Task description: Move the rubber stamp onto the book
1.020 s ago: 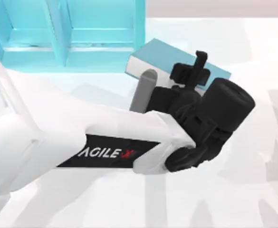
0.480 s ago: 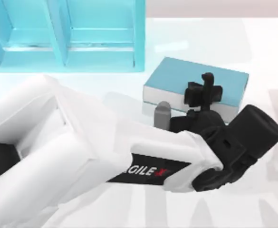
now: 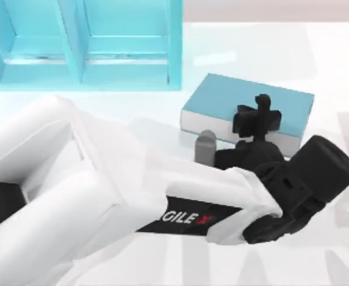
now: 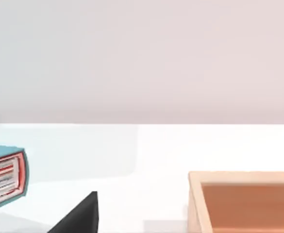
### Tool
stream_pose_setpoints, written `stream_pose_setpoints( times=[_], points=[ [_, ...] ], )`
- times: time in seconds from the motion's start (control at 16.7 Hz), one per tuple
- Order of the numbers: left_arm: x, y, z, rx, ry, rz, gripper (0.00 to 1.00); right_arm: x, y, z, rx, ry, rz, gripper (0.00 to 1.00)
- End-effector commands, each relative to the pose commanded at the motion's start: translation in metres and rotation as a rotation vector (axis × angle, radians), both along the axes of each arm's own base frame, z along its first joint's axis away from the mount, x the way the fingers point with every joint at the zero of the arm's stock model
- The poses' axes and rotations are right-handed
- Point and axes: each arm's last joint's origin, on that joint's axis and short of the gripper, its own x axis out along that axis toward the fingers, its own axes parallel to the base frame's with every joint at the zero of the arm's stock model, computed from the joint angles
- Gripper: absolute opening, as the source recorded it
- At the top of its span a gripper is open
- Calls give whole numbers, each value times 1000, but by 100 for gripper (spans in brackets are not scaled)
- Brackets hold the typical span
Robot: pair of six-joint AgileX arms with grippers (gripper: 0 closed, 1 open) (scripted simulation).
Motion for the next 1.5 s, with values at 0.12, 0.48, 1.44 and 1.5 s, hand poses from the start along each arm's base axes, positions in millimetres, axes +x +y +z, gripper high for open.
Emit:
stream_pose_setpoints(
  times=[0.12, 0.48, 1.44, 1.5],
  points=[
    [0, 0, 0, 0, 0, 0, 0, 0, 0, 0, 0, 0, 0, 100],
    [1, 1, -25, 11, 6, 2, 0, 0, 0, 0, 0, 0, 0, 100],
    [1, 1, -33, 8, 6, 1, 83, 0, 0, 0, 0, 0, 0, 100],
    [1, 1, -33, 8, 6, 1, 90, 0, 0, 0, 0, 0, 0, 100]
  ],
)
